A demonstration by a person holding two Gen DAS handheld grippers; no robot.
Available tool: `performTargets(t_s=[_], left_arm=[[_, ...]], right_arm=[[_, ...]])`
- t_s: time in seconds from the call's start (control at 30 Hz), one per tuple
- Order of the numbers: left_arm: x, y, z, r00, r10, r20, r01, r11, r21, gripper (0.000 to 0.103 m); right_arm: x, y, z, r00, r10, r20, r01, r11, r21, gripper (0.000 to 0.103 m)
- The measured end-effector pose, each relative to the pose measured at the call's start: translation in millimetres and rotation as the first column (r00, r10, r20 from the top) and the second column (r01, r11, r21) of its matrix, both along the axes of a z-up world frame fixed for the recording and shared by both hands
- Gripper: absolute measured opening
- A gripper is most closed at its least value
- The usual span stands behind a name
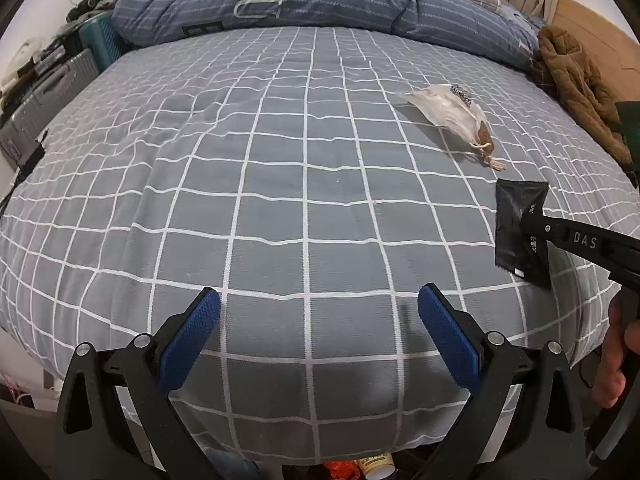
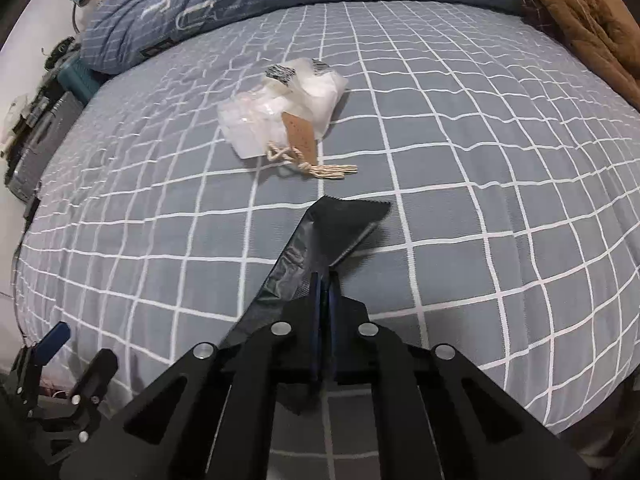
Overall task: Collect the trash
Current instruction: 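Grasp the black wrapper with the right tool while the left tool grasps the clear bag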
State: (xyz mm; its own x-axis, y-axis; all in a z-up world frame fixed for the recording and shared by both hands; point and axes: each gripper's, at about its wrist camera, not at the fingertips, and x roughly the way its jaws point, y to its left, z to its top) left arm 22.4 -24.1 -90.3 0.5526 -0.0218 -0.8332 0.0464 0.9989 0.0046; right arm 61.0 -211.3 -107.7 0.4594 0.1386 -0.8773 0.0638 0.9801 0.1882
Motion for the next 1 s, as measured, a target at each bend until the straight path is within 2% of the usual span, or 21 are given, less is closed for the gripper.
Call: performTargets(t_s=[0.23,0.47,0.67,1.0], left_arm=[[12.1,-12.1,8.8,1.0,-0.02,0.017,0.02,1.0,-0.006,0.097],[59.1,-50.0,24.0,0.997,-0.055,0.057,0.057,0.998,-0.029,0.097],[108.9,-95.3,25.2,0.992,-0.105,0.073,0.106,0.994,-0.02,0.097],[187.9,-151.3,-0.5,0.99,-0.129,0.054,0.129,0.992,0.004,0.097]], right_arm=[[-16.5,-21.0,23.1,0.998,-0.014,0.062,0.013,1.0,0.005,0.003],[-17.6,-57.6,38.8,0.994,-0.026,0.106,0.03,0.999,-0.036,0.002],[-14.8,-84.0,33.5,0.99,-0.032,0.138,0.038,0.998,-0.044,0.002],[2.4,-113.3,21.8,0.987,-0.007,0.162,0.004,1.0,0.021,0.002]])
